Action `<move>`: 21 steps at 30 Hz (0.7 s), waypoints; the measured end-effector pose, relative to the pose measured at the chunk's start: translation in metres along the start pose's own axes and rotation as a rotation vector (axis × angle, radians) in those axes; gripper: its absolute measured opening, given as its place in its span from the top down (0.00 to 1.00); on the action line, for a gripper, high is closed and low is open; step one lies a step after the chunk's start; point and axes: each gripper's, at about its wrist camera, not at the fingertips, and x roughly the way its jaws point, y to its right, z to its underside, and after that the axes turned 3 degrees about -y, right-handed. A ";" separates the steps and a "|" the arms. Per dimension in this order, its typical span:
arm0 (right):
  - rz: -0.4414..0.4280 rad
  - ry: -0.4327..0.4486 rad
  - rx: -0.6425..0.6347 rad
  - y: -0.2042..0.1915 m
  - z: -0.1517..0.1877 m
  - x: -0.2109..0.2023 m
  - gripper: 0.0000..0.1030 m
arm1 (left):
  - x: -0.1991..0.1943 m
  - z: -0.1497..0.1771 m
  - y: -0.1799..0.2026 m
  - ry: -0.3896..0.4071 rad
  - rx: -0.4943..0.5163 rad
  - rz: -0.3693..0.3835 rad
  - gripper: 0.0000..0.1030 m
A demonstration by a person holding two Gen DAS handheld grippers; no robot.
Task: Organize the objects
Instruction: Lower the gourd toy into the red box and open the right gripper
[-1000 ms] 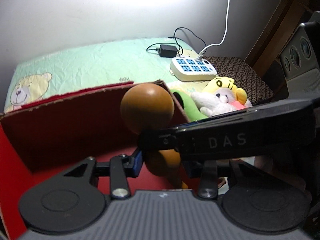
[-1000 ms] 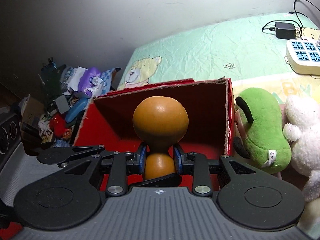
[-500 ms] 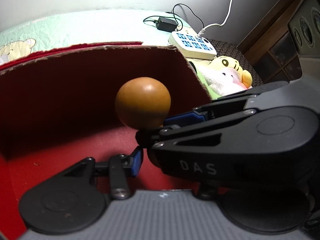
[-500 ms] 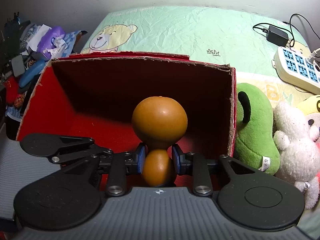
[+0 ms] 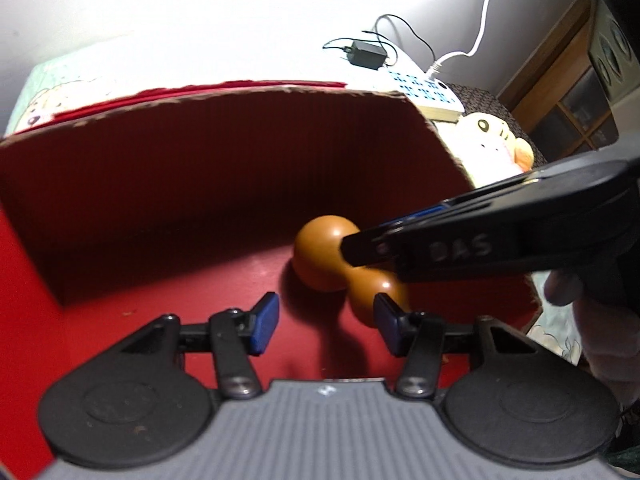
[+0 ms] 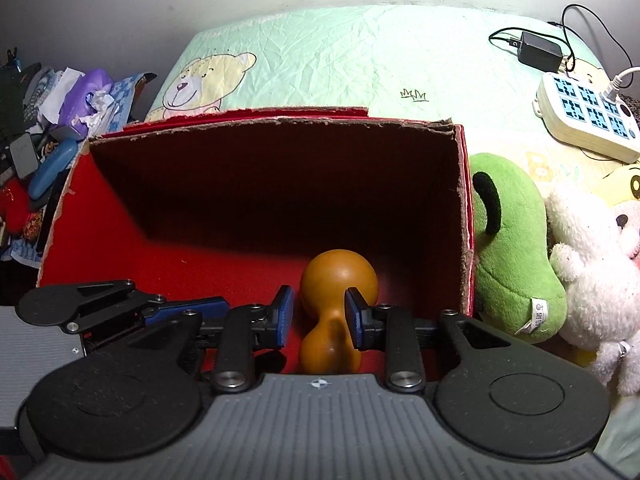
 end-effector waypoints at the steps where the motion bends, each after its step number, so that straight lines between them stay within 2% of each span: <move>1: -0.022 0.004 0.015 0.002 -0.001 -0.001 0.71 | -0.003 0.001 -0.003 0.005 -0.010 -0.010 0.47; 4: -0.101 -0.013 0.057 0.004 -0.005 -0.002 0.71 | -0.008 0.005 -0.010 0.015 -0.032 -0.053 0.47; 9: -0.197 -0.101 0.060 -0.009 -0.007 0.009 0.71 | -0.012 0.008 -0.015 0.010 -0.039 -0.175 0.47; 13: -0.175 -0.164 0.047 -0.017 -0.008 0.026 0.71 | -0.011 0.010 -0.013 0.014 -0.010 -0.248 0.47; 16: -0.139 -0.191 0.063 -0.017 -0.010 0.041 0.71 | -0.011 0.010 -0.010 0.017 0.004 -0.276 0.43; 21: 0.000 -0.134 0.047 -0.015 -0.015 0.050 0.70 | -0.008 0.006 -0.010 0.006 0.012 -0.312 0.39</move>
